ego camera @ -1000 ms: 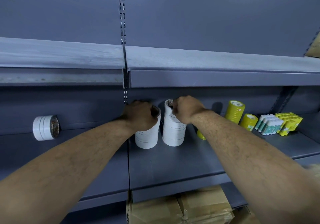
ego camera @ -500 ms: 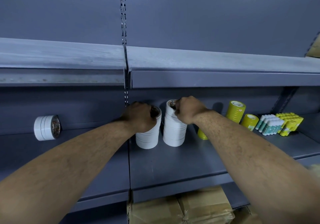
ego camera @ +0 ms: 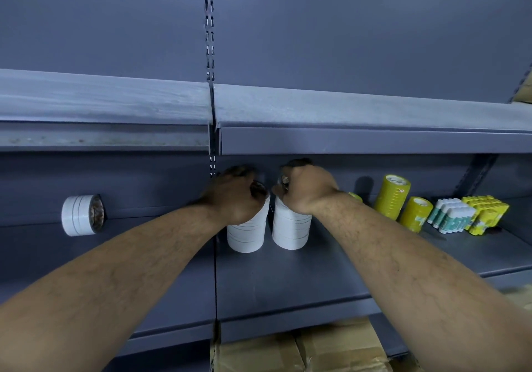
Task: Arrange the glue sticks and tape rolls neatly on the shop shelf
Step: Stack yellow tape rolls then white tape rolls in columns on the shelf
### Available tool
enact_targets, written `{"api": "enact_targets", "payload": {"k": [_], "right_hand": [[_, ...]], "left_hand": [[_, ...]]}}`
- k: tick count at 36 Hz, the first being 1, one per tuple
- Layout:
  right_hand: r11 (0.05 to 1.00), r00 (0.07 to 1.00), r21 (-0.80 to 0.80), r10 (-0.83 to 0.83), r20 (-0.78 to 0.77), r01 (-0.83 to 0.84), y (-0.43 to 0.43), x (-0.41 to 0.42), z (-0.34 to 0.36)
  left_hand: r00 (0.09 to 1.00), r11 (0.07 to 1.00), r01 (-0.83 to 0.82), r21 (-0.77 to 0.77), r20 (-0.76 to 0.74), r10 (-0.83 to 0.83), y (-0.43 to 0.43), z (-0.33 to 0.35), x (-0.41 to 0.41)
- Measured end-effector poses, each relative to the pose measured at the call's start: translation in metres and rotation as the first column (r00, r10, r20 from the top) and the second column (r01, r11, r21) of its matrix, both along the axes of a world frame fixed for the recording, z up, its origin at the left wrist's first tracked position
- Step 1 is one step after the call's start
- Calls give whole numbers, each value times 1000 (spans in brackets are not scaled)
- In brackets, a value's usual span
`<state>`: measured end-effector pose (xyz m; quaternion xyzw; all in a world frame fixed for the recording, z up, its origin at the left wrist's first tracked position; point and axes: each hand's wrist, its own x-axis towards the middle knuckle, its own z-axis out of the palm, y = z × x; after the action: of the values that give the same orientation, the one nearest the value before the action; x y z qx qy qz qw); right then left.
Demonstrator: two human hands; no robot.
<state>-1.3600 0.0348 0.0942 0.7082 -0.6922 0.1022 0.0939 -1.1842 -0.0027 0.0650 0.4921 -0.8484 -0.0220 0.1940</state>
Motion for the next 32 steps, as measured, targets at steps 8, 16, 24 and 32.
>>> {"api": "enact_targets", "payload": {"k": [8, 16, 24, 32], "right_hand": [[976, 975, 61, 204, 87, -210, 3, 44, -6], [901, 904, 139, 383, 188, -411, -7, 131, -43], [842, 848, 116, 510, 141, -526, 6, 218, -58], [864, 890, 213, 442, 113, -456, 9, 302, -66]], "left_hand": [[977, 966, -186, 178, 139, 163, 26, 2, 47], [899, 888, -427, 172, 184, 397, 79, -20, 138], [823, 814, -560, 154, 212, 527, 106, -39, 240], [824, 819, -555, 143, 224, 520, 108, -53, 341]]}}
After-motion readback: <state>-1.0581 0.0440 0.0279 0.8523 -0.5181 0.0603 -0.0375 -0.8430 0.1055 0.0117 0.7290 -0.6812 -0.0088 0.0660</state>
